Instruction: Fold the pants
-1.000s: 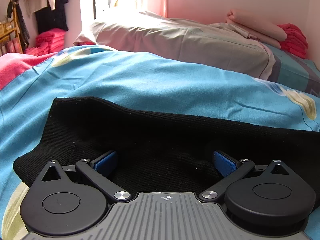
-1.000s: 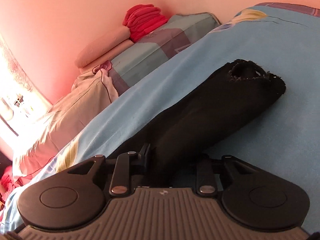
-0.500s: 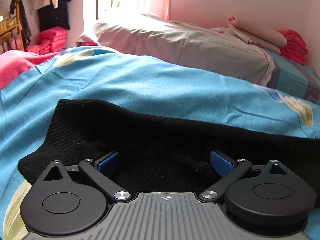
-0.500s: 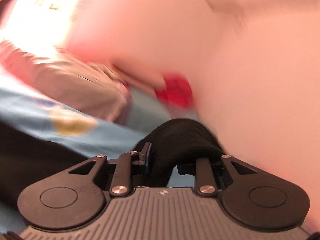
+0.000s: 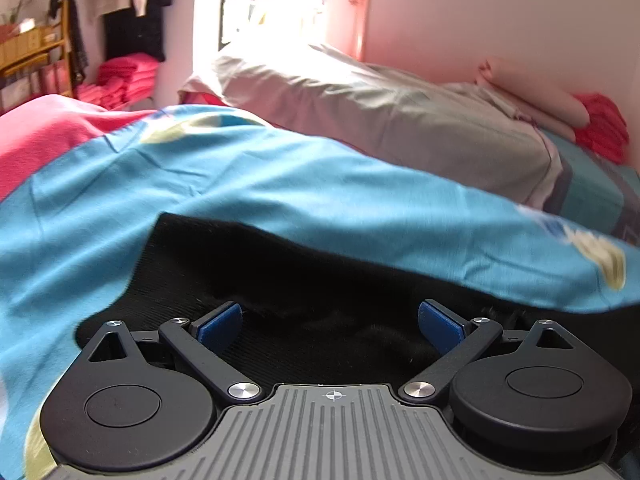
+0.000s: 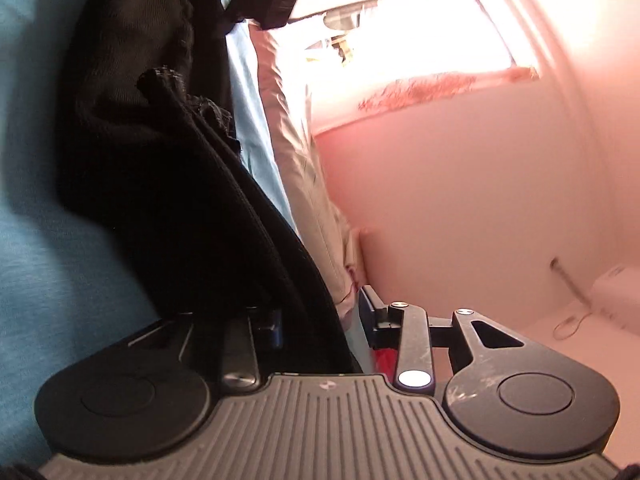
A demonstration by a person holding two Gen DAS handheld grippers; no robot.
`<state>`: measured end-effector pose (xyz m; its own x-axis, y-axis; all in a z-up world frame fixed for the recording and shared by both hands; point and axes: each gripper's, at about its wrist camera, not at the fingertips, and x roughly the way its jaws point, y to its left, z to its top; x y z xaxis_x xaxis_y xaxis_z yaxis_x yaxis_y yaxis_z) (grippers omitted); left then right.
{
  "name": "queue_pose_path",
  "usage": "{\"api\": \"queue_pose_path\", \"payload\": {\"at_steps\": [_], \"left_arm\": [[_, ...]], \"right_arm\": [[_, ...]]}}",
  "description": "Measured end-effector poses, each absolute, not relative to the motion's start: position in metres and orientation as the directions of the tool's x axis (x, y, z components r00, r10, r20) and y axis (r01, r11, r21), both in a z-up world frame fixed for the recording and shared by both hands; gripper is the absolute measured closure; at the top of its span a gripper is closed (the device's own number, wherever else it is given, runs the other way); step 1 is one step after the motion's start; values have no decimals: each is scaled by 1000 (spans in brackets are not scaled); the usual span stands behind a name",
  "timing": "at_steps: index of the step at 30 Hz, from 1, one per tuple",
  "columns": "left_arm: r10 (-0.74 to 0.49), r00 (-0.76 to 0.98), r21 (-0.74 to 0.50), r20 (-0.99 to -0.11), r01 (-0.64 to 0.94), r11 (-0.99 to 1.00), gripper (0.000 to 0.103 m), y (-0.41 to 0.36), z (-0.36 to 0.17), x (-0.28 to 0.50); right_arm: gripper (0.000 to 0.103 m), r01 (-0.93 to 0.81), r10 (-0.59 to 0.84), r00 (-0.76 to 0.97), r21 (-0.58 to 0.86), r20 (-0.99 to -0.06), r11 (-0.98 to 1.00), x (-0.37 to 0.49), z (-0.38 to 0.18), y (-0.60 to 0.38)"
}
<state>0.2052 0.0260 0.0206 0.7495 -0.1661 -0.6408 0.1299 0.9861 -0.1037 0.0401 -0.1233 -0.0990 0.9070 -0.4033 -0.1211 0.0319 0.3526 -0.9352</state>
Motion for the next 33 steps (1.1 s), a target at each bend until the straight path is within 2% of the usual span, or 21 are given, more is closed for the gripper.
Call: {"api": "queue_pose_path", "payload": {"at_steps": [1, 2, 5, 7, 9, 13, 16, 18, 19, 20, 21, 22, 24, 25, 28, 30, 31, 33], "left_arm": [[-158, 754, -108, -637, 116, 987, 0, 24, 26, 203], [-158, 753, -111, -639, 112, 987, 0, 21, 30, 202], [-180, 727, -90, -662, 161, 983, 0, -10, 32, 199], [-187, 679, -53, -710, 214, 975, 0, -41, 17, 201], [-135, 639, 26, -757, 237, 971, 0, -69, -9, 203], [-75, 764, 171, -641, 238, 956, 0, -84, -24, 179], [-94, 755, 140, -649, 240, 961, 0, -79, -25, 182], [-104, 751, 123, -653, 240, 963, 0, -77, -26, 184], [-105, 752, 124, -651, 242, 962, 0, -77, -26, 185], [-105, 753, 125, -650, 242, 962, 0, -78, -26, 184], [-101, 755, 130, -648, 241, 962, 0, -79, -26, 184], [-98, 758, 136, -645, 240, 961, 0, -80, -27, 185], [-99, 758, 134, -644, 240, 961, 0, -79, -27, 185], [-101, 758, 131, -645, 240, 962, 0, -78, -26, 184], [-101, 759, 134, -643, 241, 961, 0, -79, -26, 183], [-104, 759, 133, -642, 243, 961, 0, -78, -26, 183], [-106, 759, 130, -643, 245, 961, 0, -78, -26, 184], [-133, 751, 110, -647, 264, 958, 0, -76, -26, 184]], "right_arm": [[65, 10, -401, 905, -934, -143, 357, 39, -105, -122], [72, 19, -400, 907, -933, -135, 358, 39, -108, -122], [62, 36, -411, 900, -914, -146, 403, 47, -99, -127], [54, 46, -420, 894, -902, -155, 430, 52, -94, -130], [42, 65, -426, 893, -895, -145, 440, 52, -89, -134], [33, 99, -447, 885, -882, -134, 460, 46, -77, -161], [26, 153, -501, 856, -865, -125, 478, 24, -64, -201], [22, 243, -601, 792, -846, -110, 475, 15, -56, -234], [22, 272, -629, 766, -820, -132, 504, 13, -50, -249], [17, 288, -620, 755, -740, -216, 608, 12, -40, -265], [17, 305, -610, 735, -658, -297, 688, 16, -33, -273], [17, 314, -612, 722, -637, -321, 704, 22, -31, -272], [28, 274, -610, 750, -719, -256, 639, 30, -35, -246], [28, 233, -582, 785, -769, -212, 595, 32, -40, -230], [23, 165, -526, 837, -849, -148, 501, 40, -50, -212], [16, 238, -607, 786, -850, -115, 469, 52, -51, -239], [16, 277, -657, 746, -845, -111, 458, 59, -46, -254], [13, 277, -647, 731, -771, -217, 573, 53, -36, -277]]}}
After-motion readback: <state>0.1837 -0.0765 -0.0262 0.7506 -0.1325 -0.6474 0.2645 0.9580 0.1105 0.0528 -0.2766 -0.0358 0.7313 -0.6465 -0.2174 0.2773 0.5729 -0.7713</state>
